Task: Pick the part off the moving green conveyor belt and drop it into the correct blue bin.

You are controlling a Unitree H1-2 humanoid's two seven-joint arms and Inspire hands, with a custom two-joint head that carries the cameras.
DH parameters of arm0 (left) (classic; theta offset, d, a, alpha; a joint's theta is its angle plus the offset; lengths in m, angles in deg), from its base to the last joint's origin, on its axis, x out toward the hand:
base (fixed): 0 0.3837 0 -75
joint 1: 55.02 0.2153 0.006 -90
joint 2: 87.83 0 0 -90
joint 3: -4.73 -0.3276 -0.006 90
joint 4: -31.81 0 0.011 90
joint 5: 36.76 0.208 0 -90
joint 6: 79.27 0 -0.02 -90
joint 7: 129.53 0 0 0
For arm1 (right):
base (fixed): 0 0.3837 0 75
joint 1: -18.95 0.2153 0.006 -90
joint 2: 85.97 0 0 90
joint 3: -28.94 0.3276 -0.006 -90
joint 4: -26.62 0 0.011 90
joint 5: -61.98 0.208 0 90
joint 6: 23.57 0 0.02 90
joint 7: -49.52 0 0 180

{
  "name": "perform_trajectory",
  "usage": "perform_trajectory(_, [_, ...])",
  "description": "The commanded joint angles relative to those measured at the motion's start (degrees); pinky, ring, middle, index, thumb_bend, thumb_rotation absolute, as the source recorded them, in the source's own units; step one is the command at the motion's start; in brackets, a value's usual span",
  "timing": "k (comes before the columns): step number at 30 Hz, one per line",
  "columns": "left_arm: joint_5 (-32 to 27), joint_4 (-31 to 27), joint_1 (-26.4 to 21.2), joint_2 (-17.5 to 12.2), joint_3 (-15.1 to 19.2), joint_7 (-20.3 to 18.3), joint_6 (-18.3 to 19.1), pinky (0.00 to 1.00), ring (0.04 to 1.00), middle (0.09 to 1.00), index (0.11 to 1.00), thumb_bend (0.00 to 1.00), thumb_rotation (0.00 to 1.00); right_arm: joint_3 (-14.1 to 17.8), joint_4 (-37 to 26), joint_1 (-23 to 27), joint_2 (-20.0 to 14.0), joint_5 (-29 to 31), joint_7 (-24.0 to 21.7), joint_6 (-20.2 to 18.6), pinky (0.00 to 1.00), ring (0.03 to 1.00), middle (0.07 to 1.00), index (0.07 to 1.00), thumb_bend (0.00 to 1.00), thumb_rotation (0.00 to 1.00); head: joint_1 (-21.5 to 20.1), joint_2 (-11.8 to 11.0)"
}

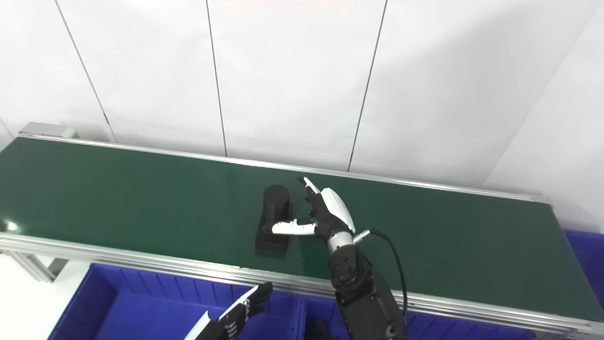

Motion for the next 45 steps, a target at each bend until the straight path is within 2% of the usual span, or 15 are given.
perform_trajectory(1, [0.37,-1.71,-0.3,-0.05,-0.5,-0.35,-1.12,0.94,0.971,0.97,0.948,0.82,0.7,-0.09,1.22,3.91,0.21,-0.32,2.13,1.65,0.76,0.881,0.959,0.958,0.98,0.41,-0.2,-0.53])
perform_trajectory(4, [0.08,-2.52,0.06,-0.05,-0.78,-0.39,-1.1,0.95,0.956,0.961,0.951,0.82,0.69,-0.02,2.55,4.49,0.3,-0.12,2.88,1.83,0.78,0.882,0.963,0.956,0.97,0.38,-0.29,0.82])
perform_trajectory(9, [0.02,-4.16,0.81,-0.07,-1.39,-0.46,-0.2,0.97,0.982,0.973,0.956,0.82,0.7,-0.59,5.21,5.68,0.02,-0.35,4.48,3.26,0.8,0.885,0.95,0.944,0.98,0.37,-0.22,0.38])
perform_trajectory(18, [0.83,-7.7,2.53,0.26,-2.6,-0.11,2.18,1.0,0.996,0.977,0.954,0.84,0.69,-0.62,7.82,7.34,1.28,0.08,6.12,2.77,0.81,0.882,0.929,0.904,0.97,0.33,-0.04,1.2])
perform_trajectory(23, [1.23,-9.17,2.8,0.51,-3.26,-0.2,3.09,0.99,0.982,0.976,0.963,0.83,0.7,0.76,10.72,8.22,3.01,2.33,8.14,4.73,0.8,0.873,0.905,0.853,0.94,0.28,0.03,1.96])
perform_trajectory(24, [0.94,-9.24,2.76,0.55,-3.35,-0.28,3.28,1.0,0.994,0.985,0.96,0.83,0.69,1.15,11.25,8.35,3.4,3.12,8.4,5.34,0.79,0.856,0.879,0.799,0.9,0.22,0.01,1.99])
perform_trajectory(25, [0.8,-9.28,2.72,0.6,-3.4,-0.28,3.36,1.0,0.995,0.985,0.96,0.83,0.69,1.88,12.18,8.56,4.11,4.15,8.85,5.98,0.79,0.855,0.877,0.795,0.89,0.21,-0.2,2.08])
perform_trajectory(28, [0.88,-9.26,2.7,0.82,-3.43,0.02,3.29,1.0,1.0,0.99,0.955,0.83,0.7,3.62,14.46,8.86,5.67,6.61,10.06,7.92,0.68,0.73,0.783,0.682,0.76,0.03,-0.3,2.14])
perform_trajectory(30, [0.8,-9.03,2.6,0.94,-3.43,0.07,3.09,1.0,1.0,0.99,0.957,0.83,0.7,4.88,15.52,8.84,6.61,8.4,10.58,8.52,0.63,0.675,0.738,0.645,0.72,0.01,-0.26,2.06])
perform_trajectory(32, [1.19,-8.92,2.51,1.06,-3.38,0.23,3.1,1.0,0.999,0.987,0.958,0.83,0.71,5.37,15.89,8.71,7.1,9.2,10.89,8.4,0.59,0.632,0.708,0.553,0.59,0.07,-0.08,2.2])
perform_trajectory(33, [1.09,-8.79,2.46,1.12,-3.34,0.25,3.0,1.0,0.996,0.985,0.957,0.84,0.71,5.28,16.37,8.71,7.12,9.15,11.42,8.73,0.52,0.534,0.624,0.505,0.54,0.04,-0.05,2.29])
perform_trajectory(35, [1.02,-8.71,2.36,1.09,-3.27,0.24,2.92,1.0,0.995,0.984,0.956,0.83,0.71,5.33,17.02,8.69,7.07,9.25,12.3,9.07,0.48,0.478,0.574,0.488,0.52,0.02,-0.16,2.5])
perform_trajectory(36, [1.07,-8.74,2.31,1.04,-3.23,0.23,2.94,1.0,0.993,0.984,0.957,0.83,0.71,5.44,17.24,8.69,7.04,9.38,12.64,9.11,0.38,0.435,0.543,0.488,0.52,0.01,-0.17,2.52])
perform_trajectory(40, [0.06,-7.93,1.92,0.71,-2.92,-0.03,2.22,1.0,0.998,0.986,0.955,0.82,0.7,5.88,18.76,8.54,6.72,9.88,15.16,10.72,0.24,0.405,0.49,0.494,0.51,0.0,-0.52,2.29])
perform_trajectory(45, [-0.97,-6.21,1.03,0.18,-2.27,-0.3,0.68,0.97,0.979,0.974,0.958,0.81,0.7,6.13,19.65,7.86,6.23,10.15,17.88,13.5,0.19,0.372,0.47,0.505,0.51,0.0,-1.27,2.26])
